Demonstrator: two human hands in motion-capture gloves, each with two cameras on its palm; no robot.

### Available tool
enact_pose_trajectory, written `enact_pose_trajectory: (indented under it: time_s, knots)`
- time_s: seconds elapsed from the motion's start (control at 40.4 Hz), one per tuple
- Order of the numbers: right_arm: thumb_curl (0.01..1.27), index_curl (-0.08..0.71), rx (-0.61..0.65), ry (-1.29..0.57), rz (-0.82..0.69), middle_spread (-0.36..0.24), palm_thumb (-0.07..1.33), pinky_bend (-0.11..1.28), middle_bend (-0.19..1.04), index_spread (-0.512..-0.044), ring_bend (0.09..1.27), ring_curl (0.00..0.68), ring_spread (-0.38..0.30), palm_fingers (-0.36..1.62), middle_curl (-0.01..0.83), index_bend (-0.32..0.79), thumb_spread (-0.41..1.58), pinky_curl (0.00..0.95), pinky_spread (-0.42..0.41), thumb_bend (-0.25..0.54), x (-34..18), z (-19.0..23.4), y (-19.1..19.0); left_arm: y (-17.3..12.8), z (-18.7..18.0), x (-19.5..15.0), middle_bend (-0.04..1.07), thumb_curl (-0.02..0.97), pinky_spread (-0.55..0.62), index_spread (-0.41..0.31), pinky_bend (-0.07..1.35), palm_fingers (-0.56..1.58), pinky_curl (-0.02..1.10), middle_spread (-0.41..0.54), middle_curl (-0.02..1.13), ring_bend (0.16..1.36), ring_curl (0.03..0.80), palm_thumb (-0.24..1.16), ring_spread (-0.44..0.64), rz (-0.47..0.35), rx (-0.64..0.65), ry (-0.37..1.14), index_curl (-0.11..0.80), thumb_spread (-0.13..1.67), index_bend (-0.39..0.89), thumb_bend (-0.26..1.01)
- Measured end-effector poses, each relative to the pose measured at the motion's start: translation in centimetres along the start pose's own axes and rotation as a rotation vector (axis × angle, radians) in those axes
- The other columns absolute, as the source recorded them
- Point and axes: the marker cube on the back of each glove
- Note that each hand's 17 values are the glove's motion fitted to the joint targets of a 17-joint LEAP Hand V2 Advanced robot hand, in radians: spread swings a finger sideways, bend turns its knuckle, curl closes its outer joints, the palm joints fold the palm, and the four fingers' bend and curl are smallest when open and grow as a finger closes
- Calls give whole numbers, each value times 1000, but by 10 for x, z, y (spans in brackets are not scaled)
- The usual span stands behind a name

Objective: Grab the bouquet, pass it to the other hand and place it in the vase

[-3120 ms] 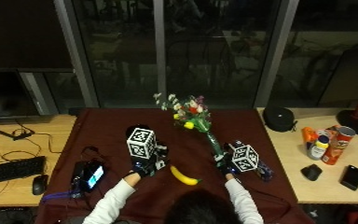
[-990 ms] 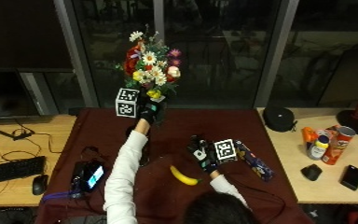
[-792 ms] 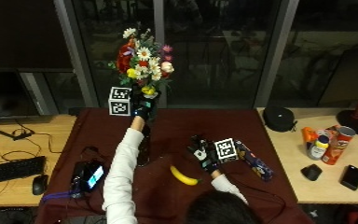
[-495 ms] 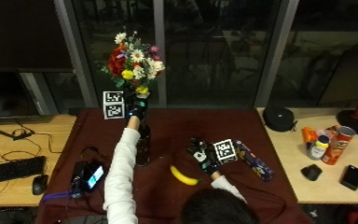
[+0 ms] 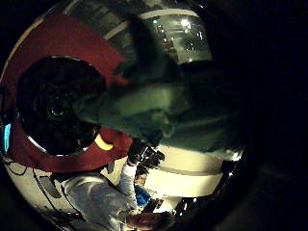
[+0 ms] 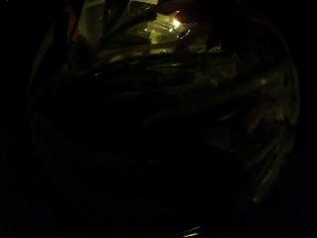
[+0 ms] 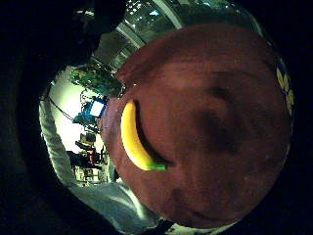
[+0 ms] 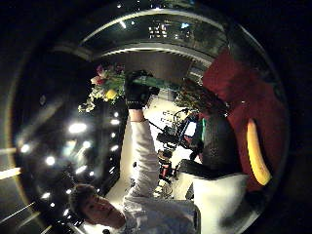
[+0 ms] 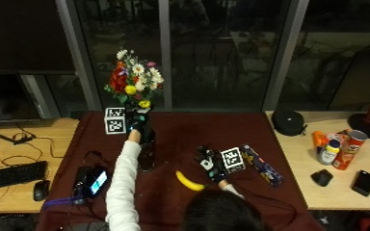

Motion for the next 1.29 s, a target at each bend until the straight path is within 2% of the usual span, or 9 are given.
enact_pose_trajectory:
  time_s: [0.05,0.099,0.124,0.173,0.297,0.52,0.768,1.015,1.288]
  knots:
    - [558,318,-9,-2,10,-105,773,377,183,-256,445,398,-171,850,406,120,1091,342,14,-17,4,1,2,-2,-8,-24,541,822,-127,-254,123,1032,304,-224,588,337,496,1106,-280,-16,-60,-45,599,97,310,-25]
    - [557,316,-17,-5,12,-101,776,376,183,-256,445,399,-172,851,406,121,1091,343,14,-17,9,2,2,-3,-18,-55,535,816,-10,-214,26,666,283,-204,624,377,540,1057,-244,-47,-126,-135,603,206,253,-45]
    - [557,316,-21,-6,12,-100,776,372,184,-256,445,401,-173,850,406,122,1091,344,14,-17,12,2,3,-1,-24,-71,408,766,130,-134,110,80,290,-131,591,268,516,861,-81,-68,-155,-188,538,372,51,-158]
    - [556,314,-25,-10,16,-99,777,370,183,-255,445,402,-173,850,406,122,1091,345,11,-17,17,2,4,4,-34,-101,261,737,231,-84,260,-304,360,28,618,338,607,794,44,-110,-205,-278,504,470,-12,-124]
    - [555,311,-29,-2,23,-101,777,354,183,-252,451,406,-176,851,405,123,1091,344,9,-18,32,-2,6,10,-48,-144,72,675,381,-18,253,-332,284,229,398,285,439,706,264,-126,-225,-302,353,638,-48,-76]
    - [556,315,-22,14,28,-164,788,332,177,-246,447,411,-175,847,399,135,1087,346,12,-16,54,-4,3,7,-61,-137,122,581,493,34,234,-295,271,383,298,296,376,622,467,-153,-175,-314,236,806,36,-47]
    - [556,321,-20,55,-9,-188,792,313,178,-245,427,410,-170,846,397,140,1086,347,18,-18,-2,-6,22,13,-68,-137,123,618,526,60,199,-263,271,432,240,282,349,799,555,-119,-246,-228,185,959,89,69]
    - [559,325,-40,2,-165,-186,809,303,180,-239,405,408,-162,845,396,139,1080,350,26,-16,24,-1,5,29,-66,-130,137,653,536,70,165,-212,258,434,204,250,324,852,588,-98,-214,-180,189,1109,140,115]
    - [563,327,-40,68,13,-130,824,284,189,-237,387,408,-162,860,405,134,1071,349,28,-17,-1,2,5,28,-86,-125,165,726,519,68,142,-84,216,391,206,236,308,916,575,-77,-138,-108,271,1273,223,210]
